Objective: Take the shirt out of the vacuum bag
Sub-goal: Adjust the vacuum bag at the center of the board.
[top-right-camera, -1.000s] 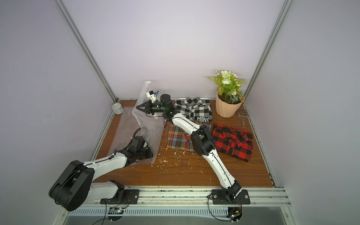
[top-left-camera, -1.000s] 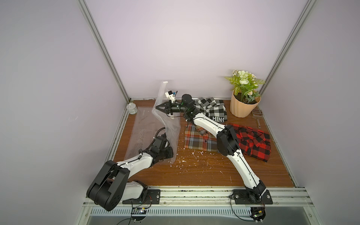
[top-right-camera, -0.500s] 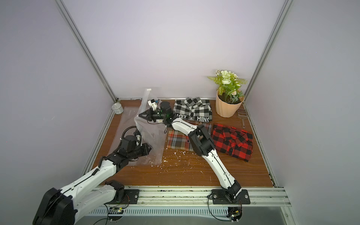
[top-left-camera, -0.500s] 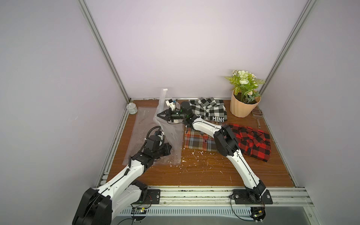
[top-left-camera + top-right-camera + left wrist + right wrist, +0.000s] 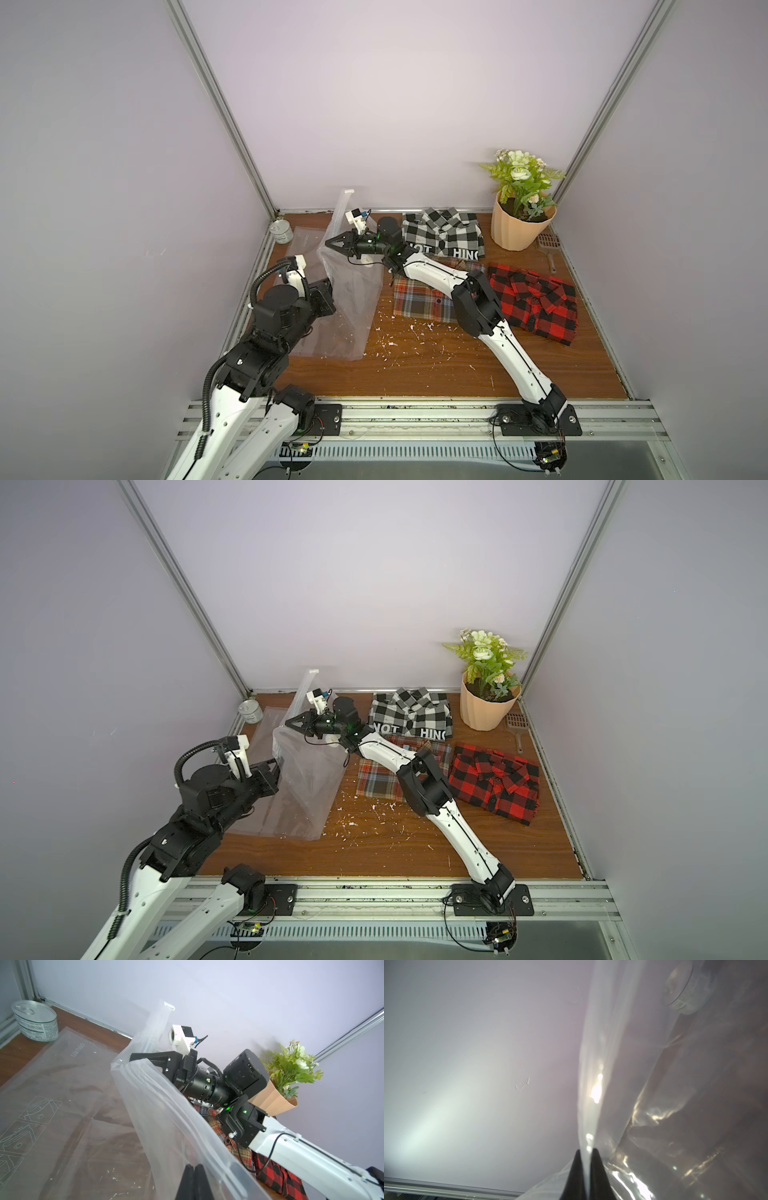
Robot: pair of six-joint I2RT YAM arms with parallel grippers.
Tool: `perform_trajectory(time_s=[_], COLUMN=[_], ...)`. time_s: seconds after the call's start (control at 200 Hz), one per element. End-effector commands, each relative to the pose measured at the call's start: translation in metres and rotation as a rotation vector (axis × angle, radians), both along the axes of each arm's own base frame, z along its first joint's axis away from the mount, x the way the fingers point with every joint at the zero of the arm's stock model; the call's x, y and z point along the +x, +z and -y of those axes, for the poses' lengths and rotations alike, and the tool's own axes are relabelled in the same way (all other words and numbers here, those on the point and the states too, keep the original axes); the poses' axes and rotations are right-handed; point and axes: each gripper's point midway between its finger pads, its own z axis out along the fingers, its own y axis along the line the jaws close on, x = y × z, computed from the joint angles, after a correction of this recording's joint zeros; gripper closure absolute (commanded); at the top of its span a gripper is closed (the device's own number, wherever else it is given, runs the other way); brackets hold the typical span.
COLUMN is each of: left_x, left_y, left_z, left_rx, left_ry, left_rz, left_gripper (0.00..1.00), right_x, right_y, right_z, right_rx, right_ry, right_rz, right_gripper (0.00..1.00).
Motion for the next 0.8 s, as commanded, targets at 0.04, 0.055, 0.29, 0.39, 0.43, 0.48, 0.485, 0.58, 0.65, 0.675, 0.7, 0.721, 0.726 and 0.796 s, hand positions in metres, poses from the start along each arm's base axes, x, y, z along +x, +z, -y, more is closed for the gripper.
perform_trajectory(time_s=[0.04, 0.055, 0.29, 0.39, 0.43, 0.48, 0.485, 0.58, 0.65, 0.675, 0.7, 0.721, 0.726, 0.796], left_x=[-0.002, -0.002, -0.006, -0.008, -0.009, -0.011, -0.011, -0.014, -0.015, -0.015, -0.016, -0.016, -0.016, -0.017], left_y=[-0.013, -0.014, -0.007, -0.001, 0.001, 0.003, 0.003, 0.005, 0.006, 0.004, 0.004, 0.004, 0.004, 0.003], left_z=[-0.013, -0.013, -0.014, -0.015, -0.016, -0.018, -0.018, -0.019, -0.019, -0.02, -0.02, -0.02, -0.02, -0.021], left_rx=[0.068, 0.069, 0.046, 0.051, 0.053, 0.058, 0.058, 0.06, 0.063, 0.067, 0.067, 0.069, 0.07, 0.072], left_ry=[0.05, 0.05, 0.051, 0.048, 0.05, 0.054, 0.053, 0.052, 0.048, 0.05, 0.052, 0.052, 0.052, 0.055], left_rz=[-0.06, -0.062, -0.035, -0.023, -0.018, -0.014, -0.013, -0.009, -0.005, -0.009, -0.011, -0.009, -0.009, -0.01], left_gripper=[0.98, 0.98, 0.98, 0.98, 0.98, 0.98, 0.98, 0.98, 0.98, 0.98, 0.98, 0.97, 0.98, 0.97], right_x=[-0.007, -0.008, -0.006, -0.006, -0.007, -0.009, -0.008, -0.006, -0.006, -0.007, -0.007, -0.008, -0.008, -0.012], right_y=[0.022, 0.02, 0.007, 0.001, -0.001, -0.004, -0.004, -0.015, -0.021, -0.022, -0.023, -0.023, -0.023, -0.018], right_z=[-0.007, -0.008, -0.013, -0.02, -0.023, -0.027, -0.027, -0.031, -0.032, -0.032, -0.033, -0.033, -0.033, -0.033], right_rx=[0.042, 0.043, 0.039, 0.054, 0.059, 0.065, 0.066, 0.069, 0.096, 0.109, 0.119, 0.127, 0.129, 0.162], right_ry=[0.002, 0.003, -0.014, -0.01, -0.009, -0.008, -0.009, -0.033, -0.04, -0.04, -0.037, -0.034, -0.034, -0.025], right_rz=[0.06, 0.059, 0.042, 0.029, 0.027, 0.031, 0.031, 0.016, -0.003, -0.006, -0.01, -0.008, -0.008, 0.01], right_gripper=[0.87, 0.84, 0.7, 0.65, 0.6, 0.53, 0.53, 0.39, 0.29, 0.26, 0.2, 0.17, 0.16, 0.1])
